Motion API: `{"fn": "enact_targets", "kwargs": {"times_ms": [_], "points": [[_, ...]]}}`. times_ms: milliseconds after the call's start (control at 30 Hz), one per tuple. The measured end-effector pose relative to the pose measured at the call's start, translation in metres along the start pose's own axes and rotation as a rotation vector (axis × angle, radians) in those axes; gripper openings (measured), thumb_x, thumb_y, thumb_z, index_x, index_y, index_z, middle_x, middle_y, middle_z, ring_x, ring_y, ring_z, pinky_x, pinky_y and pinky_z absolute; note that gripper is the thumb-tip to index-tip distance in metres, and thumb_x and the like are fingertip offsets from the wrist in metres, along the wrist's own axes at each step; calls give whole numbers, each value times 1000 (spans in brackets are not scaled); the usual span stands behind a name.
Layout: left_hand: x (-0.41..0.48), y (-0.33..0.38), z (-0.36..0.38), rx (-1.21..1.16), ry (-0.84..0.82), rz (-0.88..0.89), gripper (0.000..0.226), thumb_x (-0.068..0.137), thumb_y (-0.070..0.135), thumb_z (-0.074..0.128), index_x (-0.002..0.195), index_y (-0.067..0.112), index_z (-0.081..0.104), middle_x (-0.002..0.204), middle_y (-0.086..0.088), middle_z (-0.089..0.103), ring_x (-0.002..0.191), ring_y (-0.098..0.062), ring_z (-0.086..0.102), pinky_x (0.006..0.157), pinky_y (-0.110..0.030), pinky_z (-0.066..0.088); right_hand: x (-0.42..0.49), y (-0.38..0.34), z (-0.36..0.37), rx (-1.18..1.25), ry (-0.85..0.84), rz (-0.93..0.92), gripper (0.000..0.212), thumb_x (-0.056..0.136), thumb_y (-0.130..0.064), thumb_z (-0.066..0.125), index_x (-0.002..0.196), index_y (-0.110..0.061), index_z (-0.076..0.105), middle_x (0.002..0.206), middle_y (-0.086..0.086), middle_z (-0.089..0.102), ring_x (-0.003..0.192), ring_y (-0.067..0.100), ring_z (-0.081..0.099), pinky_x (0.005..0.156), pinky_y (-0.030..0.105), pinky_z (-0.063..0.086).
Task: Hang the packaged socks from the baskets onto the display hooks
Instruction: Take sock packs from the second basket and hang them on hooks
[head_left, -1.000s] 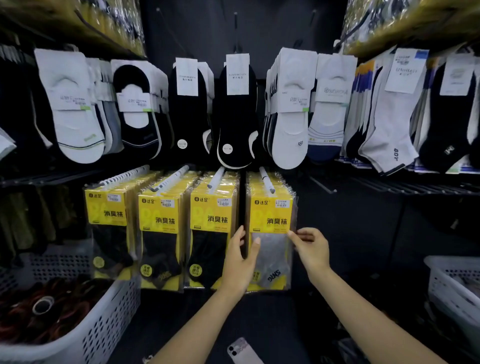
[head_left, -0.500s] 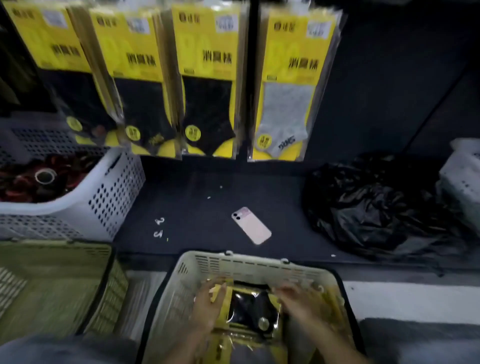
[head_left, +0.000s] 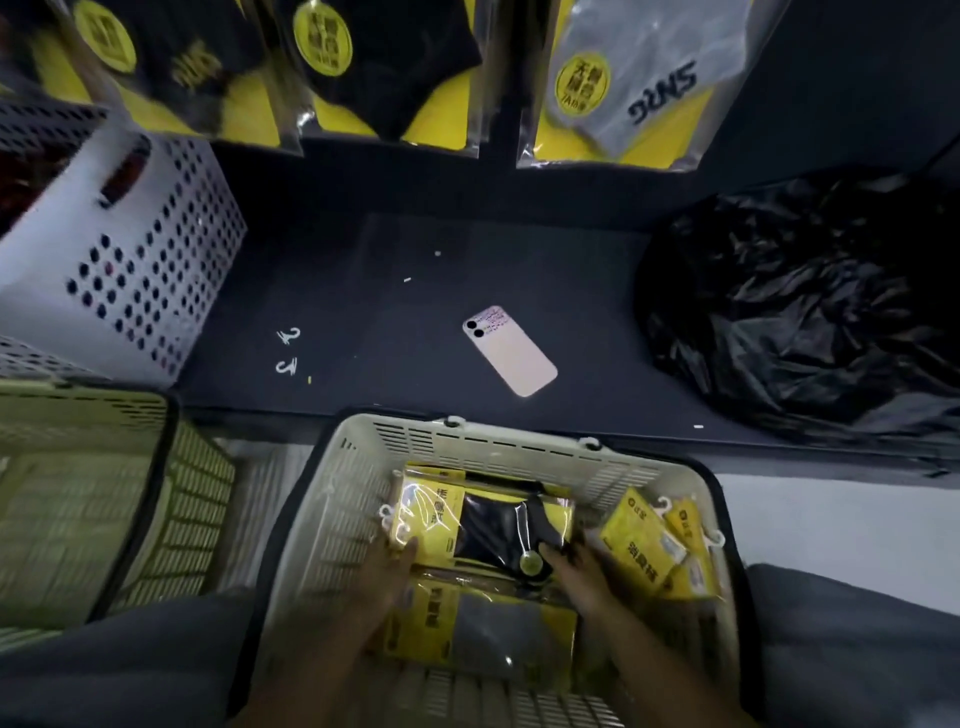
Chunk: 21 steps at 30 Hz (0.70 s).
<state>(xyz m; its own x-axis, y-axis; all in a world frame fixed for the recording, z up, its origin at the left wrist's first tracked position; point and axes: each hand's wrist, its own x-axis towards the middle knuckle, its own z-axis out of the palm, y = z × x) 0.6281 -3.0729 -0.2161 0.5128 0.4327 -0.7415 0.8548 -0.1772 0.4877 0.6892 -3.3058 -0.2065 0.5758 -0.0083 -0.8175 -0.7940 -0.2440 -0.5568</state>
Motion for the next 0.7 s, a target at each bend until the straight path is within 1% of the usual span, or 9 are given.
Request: {"fn": "enact_targets", "kwargs": {"times_ms": [100, 167, 267, 367, 433, 467, 533, 633, 700], "points": [[0, 5, -3, -17, -11, 59, 26, 96, 39, 49, 102, 16, 59, 88, -1, 64, 81, -22, 65, 80, -41, 51, 5, -2, 0, 16, 56, 14, 42, 90, -20, 63, 126, -1, 55, 126, 19, 60, 110, 33, 58, 82, 40, 50], [0, 3, -6, -70, 25, 80, 19, 94, 34, 53, 80, 23, 58, 72, 5, 64, 69, -20, 64, 70, -40, 56, 5, -5, -2, 17, 71, 27, 53, 85, -28, 70, 129, -2, 55, 126, 18, 60, 111, 33, 58, 85, 39, 51], [-5, 5, -10, -151, 42, 67, 19, 90, 35, 61, 77, 22, 56, 70, 7, 66, 68, -17, 65, 65, -34, 56, -3, -15, -8, 45, -40, 34, 68, 70, -33, 81, 128, -10, 56, 122, 11, 63, 114, 32, 58, 99, 46, 46], [-12, 10, -12, -259, 45, 31, 25, 83, 36, 70, 89, 13, 64, 61, 4, 70, 58, -8, 68, 46, -21, 52, -20, -31, -19, -16, -189, 47, 86, 50, -40, 85, 127, -12, 56, 116, 5, 65, 109, 23, 57, 96, 38, 43], [-19, 17, -15, -337, 0, -24, 51, 76, 41, 75, 110, 6, 61, 89, -2, 74, 79, -15, 70, 57, -24, 56, -27, -40, -29, -35, -233, 41, 101, 51, -40, 86, 138, -10, 44, 137, 10, 51, 126, 26, 46, 107, 40, 35], [-24, 21, -18, -337, -9, -51, 67, 73, 46, 76, 121, 6, 55, 110, -8, 68, 97, -24, 66, 75, -32, 56, -32, -45, -34, -36, -248, 33, 106, 53, -39, 86, 142, -9, 37, 145, 11, 42, 134, 27, 38, 112, 40, 28], [-38, 34, -27, -331, -24, -44, 90, 66, 54, 77, 136, 10, 42, 134, -14, 53, 118, -33, 53, 91, -43, 45, -46, -60, -46, -15, -278, -3, 106, 50, -36, 88, 140, -8, 40, 149, 11, 37, 136, 24, 34, 114, 36, 22], [-71, 58, -50, -440, -163, 57, 110, 57, 59, 79, 145, 17, 29, 141, -14, 47, 120, -33, 53, 102, -50, 38, -75, -87, -65, 30, -286, -79, 118, 44, -34, 93, 143, -8, 35, 146, 11, 42, 135, 26, 37, 115, 40, 24], [-93, 75, -68, -502, -261, 159, 112, 55, 58, 80, 146, 16, 30, 138, -11, 52, 114, -30, 59, 107, -55, 34, -98, -109, -75, 71, -330, -131, 111, 44, -30, 94, 139, -4, 43, 134, 15, 56, 125, 30, 52, 106, 43, 41]]}}
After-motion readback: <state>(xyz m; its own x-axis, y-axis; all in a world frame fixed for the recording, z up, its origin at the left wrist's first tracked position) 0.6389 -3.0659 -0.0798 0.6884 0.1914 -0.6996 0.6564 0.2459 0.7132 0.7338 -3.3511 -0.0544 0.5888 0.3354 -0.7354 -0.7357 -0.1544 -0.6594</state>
